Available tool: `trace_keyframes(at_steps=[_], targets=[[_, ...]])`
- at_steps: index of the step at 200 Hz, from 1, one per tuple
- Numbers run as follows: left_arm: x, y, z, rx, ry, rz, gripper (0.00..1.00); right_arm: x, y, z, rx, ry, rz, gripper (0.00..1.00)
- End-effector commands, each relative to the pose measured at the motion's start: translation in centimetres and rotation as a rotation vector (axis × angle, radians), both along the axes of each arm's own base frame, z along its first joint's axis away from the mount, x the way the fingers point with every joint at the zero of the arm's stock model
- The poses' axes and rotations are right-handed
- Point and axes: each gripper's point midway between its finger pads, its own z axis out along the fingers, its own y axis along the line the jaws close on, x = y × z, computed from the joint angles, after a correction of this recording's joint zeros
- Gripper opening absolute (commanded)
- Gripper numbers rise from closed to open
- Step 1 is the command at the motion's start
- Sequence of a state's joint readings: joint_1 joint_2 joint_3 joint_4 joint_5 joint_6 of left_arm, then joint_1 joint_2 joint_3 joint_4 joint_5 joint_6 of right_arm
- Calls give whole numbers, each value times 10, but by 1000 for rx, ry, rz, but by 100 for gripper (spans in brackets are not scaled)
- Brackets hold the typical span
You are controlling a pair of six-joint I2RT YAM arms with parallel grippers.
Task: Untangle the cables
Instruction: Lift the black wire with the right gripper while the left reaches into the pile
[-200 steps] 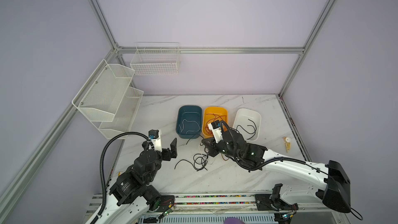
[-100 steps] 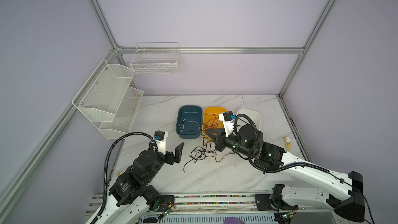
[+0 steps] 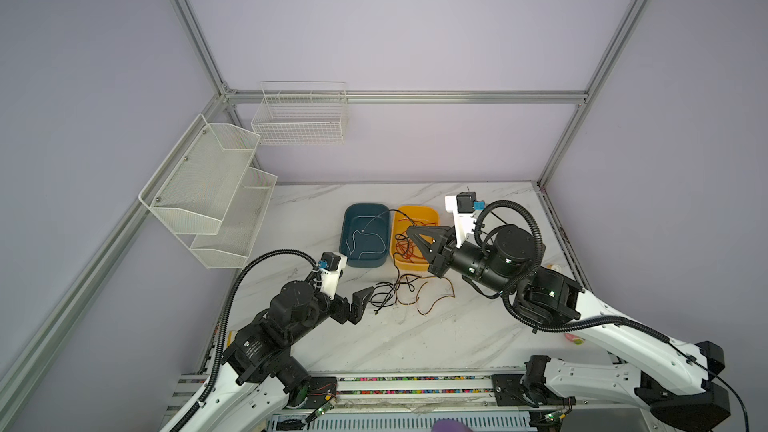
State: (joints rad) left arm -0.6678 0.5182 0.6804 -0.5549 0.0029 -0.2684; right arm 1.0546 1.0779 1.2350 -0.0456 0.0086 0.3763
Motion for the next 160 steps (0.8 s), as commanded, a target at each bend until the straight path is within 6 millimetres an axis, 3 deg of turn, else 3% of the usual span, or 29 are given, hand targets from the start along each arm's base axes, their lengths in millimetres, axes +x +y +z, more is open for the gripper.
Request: trace_keyframes(at_steps=[1,49,99,160], targets=[[-1,-9,11,-29,-29,-51,100,-5,-11,27,8,-55,-12,0],[-4,-17,7,-33,-2,-90,100,-15,-10,56,-1,-111,36,0],[-18,-45,16,-123,95,-229,100,-13,-10,60,-14,-135,23,0],[-14,-70,4,-209,219,-256,98,-15,0,62,-33,-154,67,0]])
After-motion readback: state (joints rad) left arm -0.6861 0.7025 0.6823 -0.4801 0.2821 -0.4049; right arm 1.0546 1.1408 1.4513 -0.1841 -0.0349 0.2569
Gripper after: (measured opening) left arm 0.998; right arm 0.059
